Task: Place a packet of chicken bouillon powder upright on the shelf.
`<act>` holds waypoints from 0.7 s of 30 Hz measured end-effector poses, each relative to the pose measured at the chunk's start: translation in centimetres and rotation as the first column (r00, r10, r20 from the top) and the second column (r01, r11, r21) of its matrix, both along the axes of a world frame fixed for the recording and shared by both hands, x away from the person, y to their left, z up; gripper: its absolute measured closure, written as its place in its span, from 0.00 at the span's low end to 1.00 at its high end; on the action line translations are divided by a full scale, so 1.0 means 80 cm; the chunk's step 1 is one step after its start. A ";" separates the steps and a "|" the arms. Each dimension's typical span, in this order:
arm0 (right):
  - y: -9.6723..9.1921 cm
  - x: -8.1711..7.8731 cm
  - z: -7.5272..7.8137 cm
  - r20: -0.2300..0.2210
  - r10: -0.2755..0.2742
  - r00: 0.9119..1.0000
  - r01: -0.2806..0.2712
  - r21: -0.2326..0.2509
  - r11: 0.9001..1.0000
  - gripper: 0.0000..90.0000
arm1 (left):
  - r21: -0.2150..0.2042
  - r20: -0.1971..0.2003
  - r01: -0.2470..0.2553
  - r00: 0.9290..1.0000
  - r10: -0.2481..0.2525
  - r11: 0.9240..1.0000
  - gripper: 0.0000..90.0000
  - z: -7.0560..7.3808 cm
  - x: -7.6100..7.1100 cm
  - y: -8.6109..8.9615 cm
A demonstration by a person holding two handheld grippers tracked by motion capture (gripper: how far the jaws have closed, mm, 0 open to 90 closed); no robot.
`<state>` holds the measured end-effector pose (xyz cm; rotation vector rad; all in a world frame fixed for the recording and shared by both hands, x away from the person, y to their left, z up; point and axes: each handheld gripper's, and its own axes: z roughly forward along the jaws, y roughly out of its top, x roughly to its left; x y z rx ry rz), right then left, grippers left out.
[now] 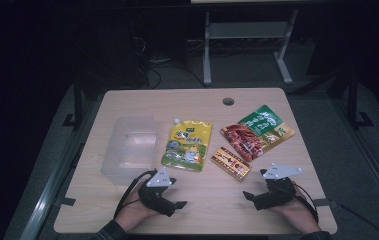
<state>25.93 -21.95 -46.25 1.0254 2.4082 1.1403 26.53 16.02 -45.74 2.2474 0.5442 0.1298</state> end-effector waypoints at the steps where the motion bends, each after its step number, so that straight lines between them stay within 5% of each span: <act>1: 0.000 0.000 0.000 -0.002 0.000 1.000 0.000 0.003 1.000 0.01 | 0.005 -0.006 -0.001 1.000 0.001 1.000 0.18 0.000 0.000 -0.001; 11: -0.003 0.000 0.004 -0.005 -0.015 1.000 0.015 0.025 1.000 0.01 | -0.009 -0.019 -0.062 0.998 0.062 0.998 0.43 0.014 0.006 -0.013; 17: -0.003 0.000 0.005 -0.014 -0.010 1.000 0.011 0.027 1.000 0.01 | -0.001 -0.015 -0.131 0.991 0.131 0.991 0.82 0.024 0.021 -0.038; 21: -0.003 -0.002 0.005 -0.018 -0.002 1.000 0.003 0.032 0.999 0.01 | -0.025 -0.009 -0.191 0.981 0.191 0.981 0.98 0.033 0.043 -0.057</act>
